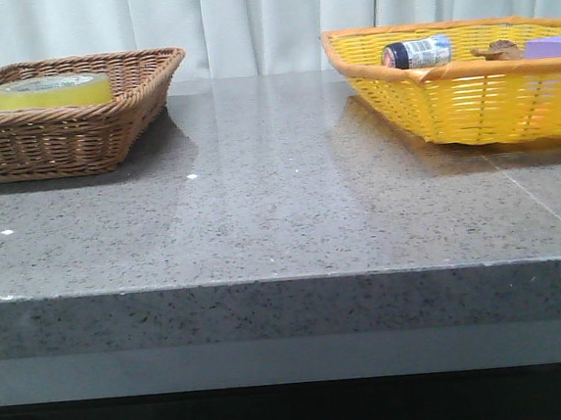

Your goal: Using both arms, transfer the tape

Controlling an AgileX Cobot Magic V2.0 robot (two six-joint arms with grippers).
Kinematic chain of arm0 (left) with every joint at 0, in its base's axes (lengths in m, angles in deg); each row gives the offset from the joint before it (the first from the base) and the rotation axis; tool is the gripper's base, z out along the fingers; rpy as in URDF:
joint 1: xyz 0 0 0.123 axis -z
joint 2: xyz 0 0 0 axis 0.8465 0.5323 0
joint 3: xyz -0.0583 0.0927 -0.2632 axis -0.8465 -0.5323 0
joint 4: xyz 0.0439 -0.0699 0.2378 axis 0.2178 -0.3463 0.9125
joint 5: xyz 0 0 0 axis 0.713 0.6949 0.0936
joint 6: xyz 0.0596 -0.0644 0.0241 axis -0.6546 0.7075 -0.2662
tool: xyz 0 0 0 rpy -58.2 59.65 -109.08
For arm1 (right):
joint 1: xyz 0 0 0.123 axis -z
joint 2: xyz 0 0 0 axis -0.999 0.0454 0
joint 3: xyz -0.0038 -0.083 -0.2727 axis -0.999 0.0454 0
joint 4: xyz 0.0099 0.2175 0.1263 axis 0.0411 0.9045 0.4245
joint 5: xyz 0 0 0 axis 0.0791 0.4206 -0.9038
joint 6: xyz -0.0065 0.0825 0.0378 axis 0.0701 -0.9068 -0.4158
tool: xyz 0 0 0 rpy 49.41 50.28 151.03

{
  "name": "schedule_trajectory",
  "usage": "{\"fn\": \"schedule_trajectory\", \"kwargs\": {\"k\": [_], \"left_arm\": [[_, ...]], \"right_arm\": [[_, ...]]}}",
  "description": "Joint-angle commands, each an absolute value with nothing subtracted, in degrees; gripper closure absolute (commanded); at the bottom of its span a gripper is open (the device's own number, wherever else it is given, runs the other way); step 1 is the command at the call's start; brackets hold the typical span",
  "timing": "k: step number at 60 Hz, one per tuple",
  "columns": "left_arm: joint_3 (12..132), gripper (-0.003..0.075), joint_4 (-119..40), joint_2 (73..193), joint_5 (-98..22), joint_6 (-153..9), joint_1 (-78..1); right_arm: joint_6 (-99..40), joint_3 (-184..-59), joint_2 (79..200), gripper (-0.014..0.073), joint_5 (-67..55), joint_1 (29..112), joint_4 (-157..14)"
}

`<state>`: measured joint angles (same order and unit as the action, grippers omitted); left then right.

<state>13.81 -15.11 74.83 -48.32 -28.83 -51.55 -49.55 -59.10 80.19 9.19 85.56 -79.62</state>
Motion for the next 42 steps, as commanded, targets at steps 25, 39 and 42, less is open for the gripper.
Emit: {"fn": "schedule_trajectory", "kwargs": {"k": [25, 39, 42], "left_arm": [[11.6, 0.0740, -15.1, 73.9, -53.0, -28.2, -51.7], [11.6, 0.0740, -15.1, 73.9, -53.0, -28.2, -51.7], [11.6, 0.0740, -15.1, 73.9, -53.0, -28.2, -51.7]], "right_arm": [[-50.0, -60.6, 78.7, 0.0662, 12.8, 89.8, -81.0], [-50.0, -60.6, 78.7, 0.0662, 12.8, 89.8, -81.0], [-50.0, -60.6, 78.7, 0.0662, 12.8, 89.8, -81.0]]}}
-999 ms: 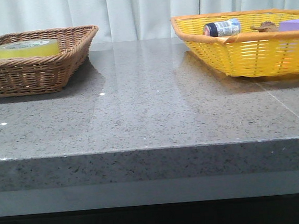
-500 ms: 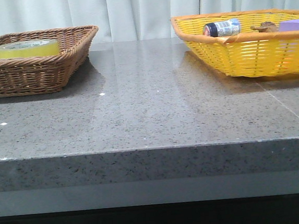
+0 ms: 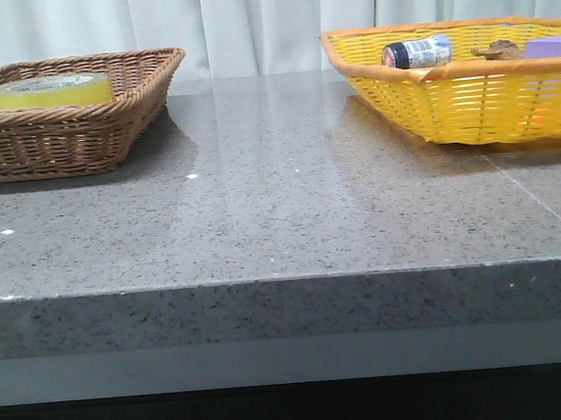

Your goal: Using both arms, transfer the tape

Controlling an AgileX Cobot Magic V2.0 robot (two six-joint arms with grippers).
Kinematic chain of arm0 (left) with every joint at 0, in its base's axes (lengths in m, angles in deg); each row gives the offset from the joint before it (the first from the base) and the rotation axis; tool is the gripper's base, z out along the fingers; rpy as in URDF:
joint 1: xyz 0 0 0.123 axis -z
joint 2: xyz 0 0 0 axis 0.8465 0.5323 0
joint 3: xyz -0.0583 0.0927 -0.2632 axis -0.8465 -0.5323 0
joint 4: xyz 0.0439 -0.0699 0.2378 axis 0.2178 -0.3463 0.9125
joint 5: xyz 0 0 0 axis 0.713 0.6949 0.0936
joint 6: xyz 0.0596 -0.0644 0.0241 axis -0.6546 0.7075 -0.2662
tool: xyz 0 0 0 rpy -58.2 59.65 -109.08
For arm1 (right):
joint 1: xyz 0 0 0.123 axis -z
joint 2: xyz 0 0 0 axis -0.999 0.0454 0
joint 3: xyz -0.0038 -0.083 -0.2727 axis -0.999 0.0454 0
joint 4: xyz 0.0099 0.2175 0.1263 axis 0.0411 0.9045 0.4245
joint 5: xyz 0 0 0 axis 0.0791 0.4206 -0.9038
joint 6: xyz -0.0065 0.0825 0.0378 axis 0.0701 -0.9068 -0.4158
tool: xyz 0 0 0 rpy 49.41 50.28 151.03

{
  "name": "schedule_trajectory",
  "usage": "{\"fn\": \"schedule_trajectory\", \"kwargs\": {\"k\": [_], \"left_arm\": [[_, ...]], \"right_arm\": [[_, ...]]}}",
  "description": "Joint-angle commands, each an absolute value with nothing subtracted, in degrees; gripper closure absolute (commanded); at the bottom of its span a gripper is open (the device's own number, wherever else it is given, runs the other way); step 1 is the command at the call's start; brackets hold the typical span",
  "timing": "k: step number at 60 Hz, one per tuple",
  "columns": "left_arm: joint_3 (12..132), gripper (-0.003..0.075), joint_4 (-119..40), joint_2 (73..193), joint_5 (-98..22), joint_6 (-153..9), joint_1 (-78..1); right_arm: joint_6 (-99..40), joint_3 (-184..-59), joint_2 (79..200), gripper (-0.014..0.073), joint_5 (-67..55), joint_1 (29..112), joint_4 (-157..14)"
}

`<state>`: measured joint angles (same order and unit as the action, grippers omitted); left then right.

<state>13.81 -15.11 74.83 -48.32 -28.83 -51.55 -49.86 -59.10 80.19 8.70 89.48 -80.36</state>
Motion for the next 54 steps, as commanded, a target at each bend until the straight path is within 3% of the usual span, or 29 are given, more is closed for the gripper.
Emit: {"fn": "schedule_trajectory", "kwargs": {"k": [1, 54], "left_arm": [[11.6, 0.0740, -15.1, 73.9, -53.0, -28.2, -51.7], [11.6, 0.0740, -15.1, 73.8, -53.0, -28.2, -54.2]], "right_arm": [[-50.0, -60.6, 78.7, 0.0662, 12.8, 89.8, -81.0], [-50.0, -60.6, 78.7, 0.0662, 12.8, 89.8, -81.0]]}}
